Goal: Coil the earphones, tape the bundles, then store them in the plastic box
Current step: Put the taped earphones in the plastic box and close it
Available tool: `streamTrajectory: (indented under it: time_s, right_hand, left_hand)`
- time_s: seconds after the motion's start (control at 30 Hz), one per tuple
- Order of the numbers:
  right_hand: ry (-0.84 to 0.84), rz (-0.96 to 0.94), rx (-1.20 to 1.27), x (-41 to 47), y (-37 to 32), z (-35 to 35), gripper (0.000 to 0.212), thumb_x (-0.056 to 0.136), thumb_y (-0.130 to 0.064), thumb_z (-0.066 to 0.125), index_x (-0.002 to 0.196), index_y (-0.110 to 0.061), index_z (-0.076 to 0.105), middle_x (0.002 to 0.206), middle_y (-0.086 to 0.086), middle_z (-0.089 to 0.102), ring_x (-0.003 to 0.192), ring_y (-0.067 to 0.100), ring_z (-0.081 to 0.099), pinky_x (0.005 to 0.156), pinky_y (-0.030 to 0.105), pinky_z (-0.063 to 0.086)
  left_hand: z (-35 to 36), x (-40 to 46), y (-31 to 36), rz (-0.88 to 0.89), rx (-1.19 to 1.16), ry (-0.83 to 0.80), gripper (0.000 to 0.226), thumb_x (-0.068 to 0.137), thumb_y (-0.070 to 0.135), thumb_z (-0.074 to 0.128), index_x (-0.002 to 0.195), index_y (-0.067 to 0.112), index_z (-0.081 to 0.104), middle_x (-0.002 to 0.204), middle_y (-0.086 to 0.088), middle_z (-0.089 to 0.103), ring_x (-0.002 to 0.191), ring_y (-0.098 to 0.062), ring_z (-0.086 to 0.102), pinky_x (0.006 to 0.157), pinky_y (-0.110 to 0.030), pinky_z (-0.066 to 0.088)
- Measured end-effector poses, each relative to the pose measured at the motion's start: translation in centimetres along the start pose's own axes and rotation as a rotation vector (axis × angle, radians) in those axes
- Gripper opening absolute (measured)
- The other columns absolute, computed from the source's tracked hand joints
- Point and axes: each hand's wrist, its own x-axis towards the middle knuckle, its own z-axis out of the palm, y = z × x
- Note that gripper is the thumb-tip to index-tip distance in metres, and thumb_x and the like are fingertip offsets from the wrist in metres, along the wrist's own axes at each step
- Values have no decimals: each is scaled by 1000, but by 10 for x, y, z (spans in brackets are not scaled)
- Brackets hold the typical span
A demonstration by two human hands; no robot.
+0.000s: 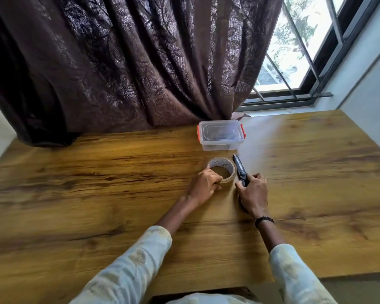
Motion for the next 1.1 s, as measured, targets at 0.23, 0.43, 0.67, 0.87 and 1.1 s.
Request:
streamTrajectory:
  time_s: [0.23,0.43,0.67,0.87,1.1]
  right_hand:
    - [30,18,-27,0,-7,0,28,87,-28,66,102,-4,71,99,16,57,99,30,49,84,33,38]
    - [20,4,-14,1,-9,1,29,88,-27,65,104,-4,71,99,16,56,99,29,49,85,32,39]
    - [12,-14,-25,1,-7,4,30,88,-26,64,104,-2,71,101,17,56,100,31,51,85,35,44]
    - [7,-24,-25,-1,-10,3,28,90,-23,62,105,-1,69,101,18,55,100,33,51,87,37,44]
    - [0,-22,10,-3,-7,0,27,94,-20,56,110,0,64,107,21,55,105,35,49,92,38,40]
  left_hand:
    - [0,0,0,-9,2,6,23,76,5,75,98,1,73,96,-14,73,91,-26,67,106,-30,36]
    - [-1,-1,1,1,-3,15,22,76,5,75,97,1,72,94,-13,74,90,-24,67,99,-31,42]
    - [1,-1,-3,10,-13,3,21,74,4,76,94,0,73,91,-13,74,90,-25,66,97,-33,46]
    - [5,-1,-6,10,19,-9,23,78,8,74,100,2,71,98,-12,72,96,-23,64,105,-30,37]
    - [7,-8,-4,16,75,-74,49,85,21,69,128,7,53,128,-12,59,125,-22,49,116,-34,26]
